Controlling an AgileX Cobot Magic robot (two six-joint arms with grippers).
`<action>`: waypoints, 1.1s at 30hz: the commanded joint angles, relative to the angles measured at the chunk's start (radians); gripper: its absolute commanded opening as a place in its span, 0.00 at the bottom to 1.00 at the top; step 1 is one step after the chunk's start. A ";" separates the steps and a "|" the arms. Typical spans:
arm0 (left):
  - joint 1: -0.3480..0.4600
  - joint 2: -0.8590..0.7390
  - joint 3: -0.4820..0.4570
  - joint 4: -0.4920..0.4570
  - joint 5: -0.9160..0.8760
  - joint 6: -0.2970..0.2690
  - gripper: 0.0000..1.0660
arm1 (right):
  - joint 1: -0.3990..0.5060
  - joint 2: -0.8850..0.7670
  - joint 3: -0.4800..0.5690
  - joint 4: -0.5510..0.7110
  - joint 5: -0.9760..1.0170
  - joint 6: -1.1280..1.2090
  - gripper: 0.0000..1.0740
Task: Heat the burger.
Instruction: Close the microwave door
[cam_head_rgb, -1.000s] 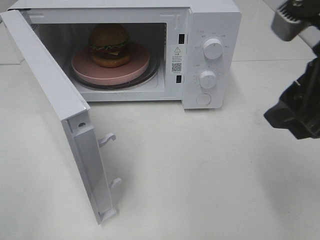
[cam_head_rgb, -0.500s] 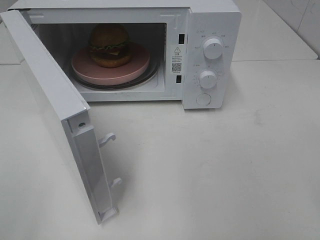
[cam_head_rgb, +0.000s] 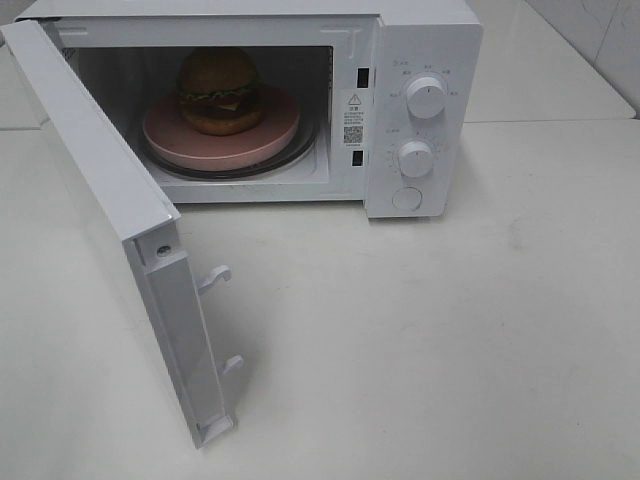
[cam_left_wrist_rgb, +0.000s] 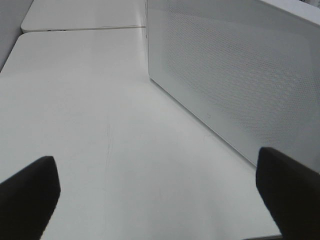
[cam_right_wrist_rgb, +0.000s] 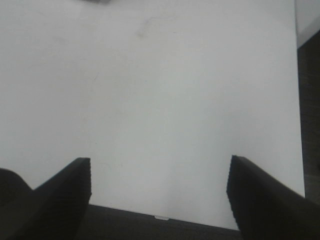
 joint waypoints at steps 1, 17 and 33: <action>0.001 -0.022 0.003 -0.008 -0.008 -0.002 0.94 | -0.104 -0.109 0.034 0.042 -0.013 -0.015 0.71; 0.001 -0.022 0.003 -0.008 -0.008 -0.002 0.94 | -0.296 -0.368 0.224 0.137 -0.180 -0.018 0.71; 0.001 -0.022 0.003 -0.008 -0.008 -0.002 0.94 | -0.341 -0.404 0.223 0.147 -0.180 -0.022 0.71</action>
